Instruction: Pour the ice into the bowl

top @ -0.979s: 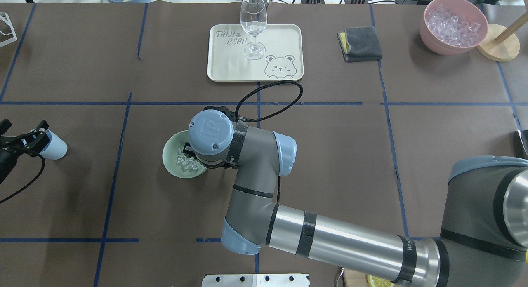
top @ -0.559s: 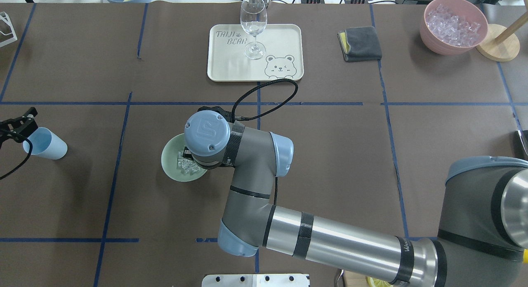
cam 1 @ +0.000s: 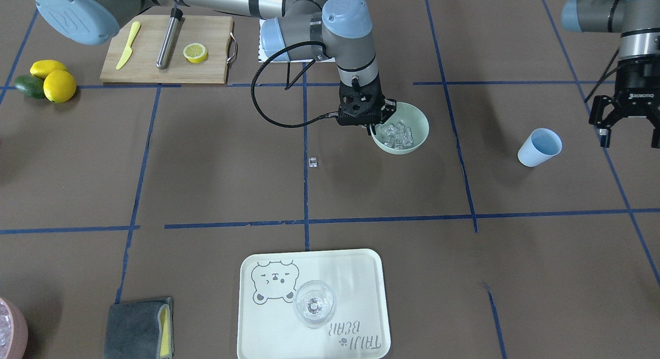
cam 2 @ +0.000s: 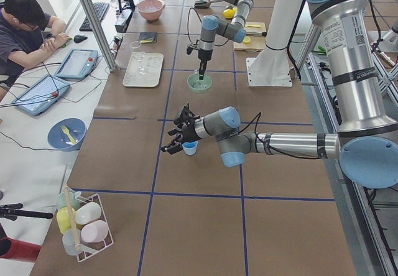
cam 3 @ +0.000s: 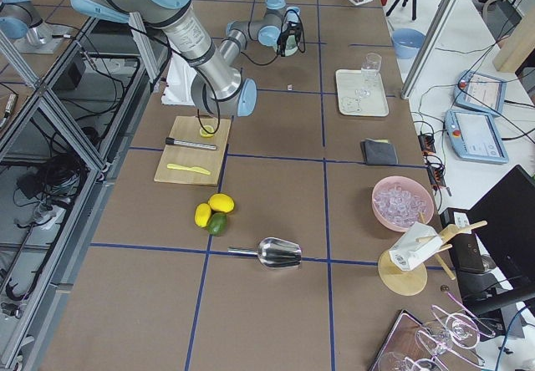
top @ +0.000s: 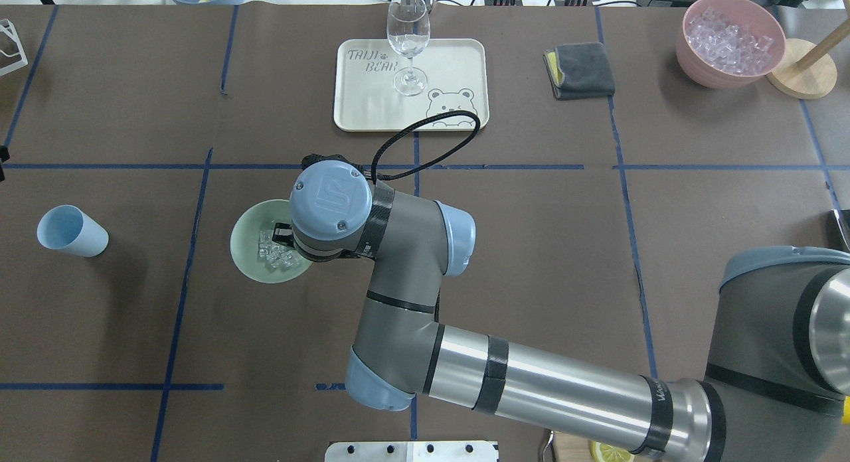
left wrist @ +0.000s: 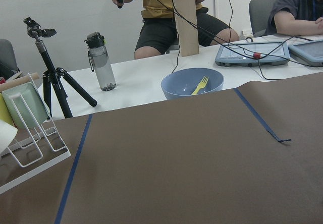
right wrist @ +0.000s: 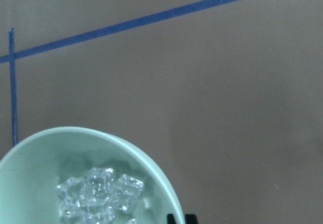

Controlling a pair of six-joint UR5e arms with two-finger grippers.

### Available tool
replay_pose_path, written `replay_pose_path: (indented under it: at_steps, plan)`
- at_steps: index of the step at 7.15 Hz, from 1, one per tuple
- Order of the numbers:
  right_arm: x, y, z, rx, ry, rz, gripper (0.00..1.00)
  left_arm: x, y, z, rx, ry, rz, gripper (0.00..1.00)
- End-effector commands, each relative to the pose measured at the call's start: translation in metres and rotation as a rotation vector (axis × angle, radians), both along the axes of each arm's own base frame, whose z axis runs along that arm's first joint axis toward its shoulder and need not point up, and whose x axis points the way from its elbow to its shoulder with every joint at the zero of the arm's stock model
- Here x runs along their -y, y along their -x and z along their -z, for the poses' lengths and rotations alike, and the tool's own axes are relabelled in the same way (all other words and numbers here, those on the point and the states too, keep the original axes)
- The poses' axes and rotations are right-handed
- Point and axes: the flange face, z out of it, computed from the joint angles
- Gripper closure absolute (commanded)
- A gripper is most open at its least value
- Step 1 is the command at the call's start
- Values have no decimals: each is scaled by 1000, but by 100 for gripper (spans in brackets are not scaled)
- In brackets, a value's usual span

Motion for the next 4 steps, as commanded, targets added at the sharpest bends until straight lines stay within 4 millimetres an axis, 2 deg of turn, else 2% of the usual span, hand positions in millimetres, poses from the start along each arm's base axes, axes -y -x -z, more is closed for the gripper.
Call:
replay_pose_path:
  at_steps: [1,2,3,4]
  plan:
    - [-11,-79,-9,-2,-28,0,100,8,39,-17,147,74,-134,0]
    - [-14,-121,-34,-24,-48,-4,100,12,49,-24,146,159,-196,0]
    - [-14,-163,-49,-35,-88,-8,100,15,64,-28,194,170,-282,0]
    - [-12,-196,-72,-49,-103,4,100,28,80,-28,189,235,-334,0]
